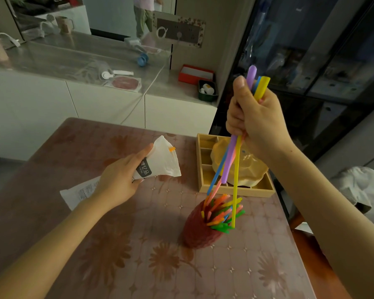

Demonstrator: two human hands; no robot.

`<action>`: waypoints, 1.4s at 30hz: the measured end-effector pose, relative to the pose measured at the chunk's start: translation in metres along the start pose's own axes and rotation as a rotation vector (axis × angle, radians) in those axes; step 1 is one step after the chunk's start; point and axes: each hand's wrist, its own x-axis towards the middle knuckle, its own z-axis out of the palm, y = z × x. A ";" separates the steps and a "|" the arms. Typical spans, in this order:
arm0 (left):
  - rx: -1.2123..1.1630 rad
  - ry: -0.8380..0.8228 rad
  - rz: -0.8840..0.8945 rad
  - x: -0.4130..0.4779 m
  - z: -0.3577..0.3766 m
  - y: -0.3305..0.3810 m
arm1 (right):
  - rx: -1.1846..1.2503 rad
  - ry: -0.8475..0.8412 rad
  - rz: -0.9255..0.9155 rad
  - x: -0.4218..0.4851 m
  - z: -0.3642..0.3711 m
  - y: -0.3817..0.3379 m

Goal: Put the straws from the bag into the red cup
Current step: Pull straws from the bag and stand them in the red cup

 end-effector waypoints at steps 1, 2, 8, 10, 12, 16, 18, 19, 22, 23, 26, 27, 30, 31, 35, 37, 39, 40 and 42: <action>0.002 -0.002 0.001 0.000 0.000 0.000 | 0.002 -0.005 -0.018 0.002 0.000 -0.002; 0.004 -0.006 0.004 0.000 0.000 0.000 | -0.002 -0.010 -0.038 0.004 0.000 -0.004; -0.010 -0.011 0.013 0.000 -0.001 0.001 | -0.030 -0.043 -0.052 0.010 0.002 0.001; -0.012 -0.014 0.012 0.000 -0.001 0.001 | -0.031 -0.052 -0.047 0.009 0.002 0.004; -0.014 -0.016 0.010 0.000 -0.001 0.002 | -0.025 -0.061 -0.046 0.007 0.002 0.005; -0.007 -0.017 0.013 0.001 0.000 0.001 | -0.015 -0.075 -0.084 -0.004 -0.004 0.007; -0.004 -0.026 0.012 0.000 0.001 0.001 | -0.027 -0.076 -0.123 -0.012 -0.011 0.007; -0.003 -0.030 0.013 0.000 0.002 0.001 | -0.034 -0.076 -0.135 -0.016 -0.015 0.007; 0.000 -0.031 0.016 0.000 0.005 0.002 | -0.021 -0.065 -0.133 -0.023 -0.023 0.008; 0.002 -0.033 0.015 0.000 0.006 0.002 | -0.012 -0.061 -0.130 -0.024 -0.024 0.009; 0.007 -0.034 0.011 0.001 0.008 0.003 | -0.001 -0.056 -0.124 -0.025 -0.025 0.012; 0.009 -0.033 0.013 0.002 0.008 0.003 | -0.001 -0.061 -0.126 -0.026 -0.024 0.013; 0.013 -0.029 0.024 0.003 0.009 0.003 | 0.011 -0.093 -0.151 -0.028 -0.023 0.014; 0.012 -0.029 0.025 0.003 0.008 0.003 | 0.021 -0.104 -0.164 -0.030 -0.024 0.013; 0.014 -0.034 0.019 0.001 0.008 0.000 | 0.056 -0.133 -0.227 -0.038 -0.036 0.006; 0.014 -0.041 0.012 0.001 0.008 -0.001 | 0.054 -0.108 -0.239 -0.042 -0.041 0.004; 0.012 -0.045 0.009 0.002 0.009 -0.002 | 0.049 -0.076 -0.236 -0.045 -0.043 0.005; 0.011 -0.046 0.010 0.003 0.009 -0.002 | 0.048 -0.062 -0.235 -0.045 -0.044 0.005; 0.011 -0.047 0.017 0.004 0.010 0.000 | 0.054 -0.045 -0.237 -0.045 -0.047 0.005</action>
